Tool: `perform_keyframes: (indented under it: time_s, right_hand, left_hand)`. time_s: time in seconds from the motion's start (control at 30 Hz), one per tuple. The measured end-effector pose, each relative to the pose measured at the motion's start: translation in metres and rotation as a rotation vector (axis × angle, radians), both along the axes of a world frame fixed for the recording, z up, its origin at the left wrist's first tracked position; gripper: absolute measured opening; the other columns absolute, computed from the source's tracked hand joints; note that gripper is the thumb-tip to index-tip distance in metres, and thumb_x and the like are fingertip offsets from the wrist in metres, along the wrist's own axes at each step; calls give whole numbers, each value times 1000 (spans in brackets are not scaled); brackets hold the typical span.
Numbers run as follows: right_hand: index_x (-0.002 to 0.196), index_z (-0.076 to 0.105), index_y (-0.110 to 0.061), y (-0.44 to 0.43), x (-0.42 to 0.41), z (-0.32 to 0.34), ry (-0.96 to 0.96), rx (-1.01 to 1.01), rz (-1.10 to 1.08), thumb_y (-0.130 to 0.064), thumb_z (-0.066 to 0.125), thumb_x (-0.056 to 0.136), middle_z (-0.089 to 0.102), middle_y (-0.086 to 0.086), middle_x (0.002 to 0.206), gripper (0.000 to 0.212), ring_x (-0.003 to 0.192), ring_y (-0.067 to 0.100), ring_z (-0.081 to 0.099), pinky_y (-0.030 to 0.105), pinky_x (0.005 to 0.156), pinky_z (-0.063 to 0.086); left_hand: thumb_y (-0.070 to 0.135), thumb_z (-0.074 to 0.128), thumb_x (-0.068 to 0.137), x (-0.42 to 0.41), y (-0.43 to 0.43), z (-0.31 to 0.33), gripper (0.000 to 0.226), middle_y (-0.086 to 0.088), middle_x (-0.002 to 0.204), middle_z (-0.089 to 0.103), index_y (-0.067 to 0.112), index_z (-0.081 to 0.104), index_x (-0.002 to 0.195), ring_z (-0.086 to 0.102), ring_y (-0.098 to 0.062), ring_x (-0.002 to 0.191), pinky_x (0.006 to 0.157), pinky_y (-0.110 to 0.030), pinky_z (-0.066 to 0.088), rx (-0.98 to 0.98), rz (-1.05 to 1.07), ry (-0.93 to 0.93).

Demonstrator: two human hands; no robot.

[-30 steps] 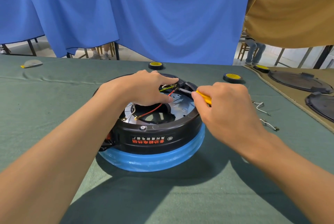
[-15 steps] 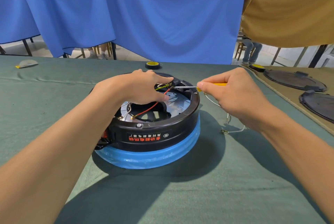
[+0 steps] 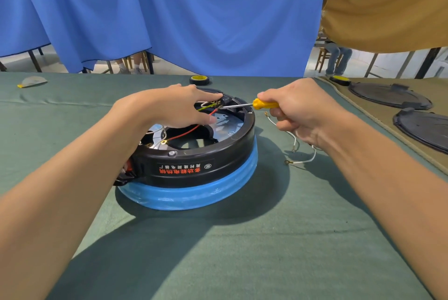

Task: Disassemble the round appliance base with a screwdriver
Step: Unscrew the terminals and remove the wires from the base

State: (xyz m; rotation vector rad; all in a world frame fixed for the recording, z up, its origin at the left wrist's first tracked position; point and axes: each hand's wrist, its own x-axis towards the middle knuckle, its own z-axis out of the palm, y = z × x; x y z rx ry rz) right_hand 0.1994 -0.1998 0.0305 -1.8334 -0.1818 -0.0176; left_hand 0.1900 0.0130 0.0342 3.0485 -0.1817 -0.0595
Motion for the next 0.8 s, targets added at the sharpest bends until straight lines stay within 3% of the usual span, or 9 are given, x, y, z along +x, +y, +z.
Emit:
perform_keyframes:
  time_s: [0.03, 0.1, 0.17, 0.27, 0.37, 0.47, 0.6, 0.8]
  right_hand:
    - [84, 64, 3, 1, -1, 0, -17, -22, -7, -5, 62, 85, 34, 13, 74, 8, 56, 19, 22, 27, 43, 15]
    - [69, 56, 10, 1, -3, -4, -159, -170, -41, -11, 62, 84, 27, 14, 67, 27, 62, 21, 19, 33, 52, 17]
    - [68, 58, 12, 1, -10, -8, -380, -401, -97, -19, 60, 86, 26, 14, 58, 36, 58, 18, 20, 29, 52, 20]
    - [71, 67, 5, 1, -19, -14, -602, -574, -97, -26, 55, 93, 38, 13, 49, 40, 60, 28, 29, 33, 61, 22]
    - [82, 70, 2, 1, -20, -19, -739, -632, -76, -28, 51, 96, 63, 22, 69, 38, 70, 37, 51, 40, 72, 38]
    - [85, 71, -3, 2, -20, -22, -810, -708, -72, -31, 49, 97, 67, 17, 75, 38, 76, 33, 55, 42, 74, 39]
    - [77, 65, -6, 2, -23, -24, -841, -751, -64, -30, 48, 98, 47, 6, 61, 37, 68, 25, 42, 40, 67, 34]
    - [83, 68, -9, 2, -24, -25, -877, -822, -50, -29, 51, 98, 33, -3, 63, 30, 67, 21, 37, 33, 61, 26]
  left_hand:
    - [62, 46, 92, 0, 0, 0, 61, 0, 161, 17, 58, 17, 145, 10, -27, 149, 117, -53, 16, -3, 2, 0]
    - [62, 46, 91, 1, 0, -1, 62, -1, 162, 15, 58, 17, 146, 8, -29, 149, 118, -53, 14, -8, 6, 3]
    - [61, 46, 92, 2, 1, -2, 62, -2, 162, 13, 57, 16, 146, 7, -30, 149, 118, -53, 12, -10, 4, 1]
    - [61, 46, 92, 3, 2, -3, 61, -2, 162, 15, 57, 17, 146, 8, -30, 149, 119, -52, 12, -12, -7, -12]
    - [60, 46, 92, 5, 3, -5, 61, -3, 161, 19, 58, 16, 146, 11, -31, 148, 118, -52, 14, -1, -13, -26]
    - [62, 45, 92, 8, 4, -8, 62, -7, 159, 22, 60, 13, 145, 16, -32, 146, 116, -53, 19, 28, -21, -39]
    - [60, 45, 93, 9, 5, -9, 61, -9, 155, 29, 63, 11, 143, 24, -34, 141, 113, -52, 23, 36, -50, -53]
    - [60, 45, 94, 9, 3, -7, 58, -5, 156, 27, 63, 14, 143, 18, -32, 144, 114, -52, 21, 12, -36, -31]
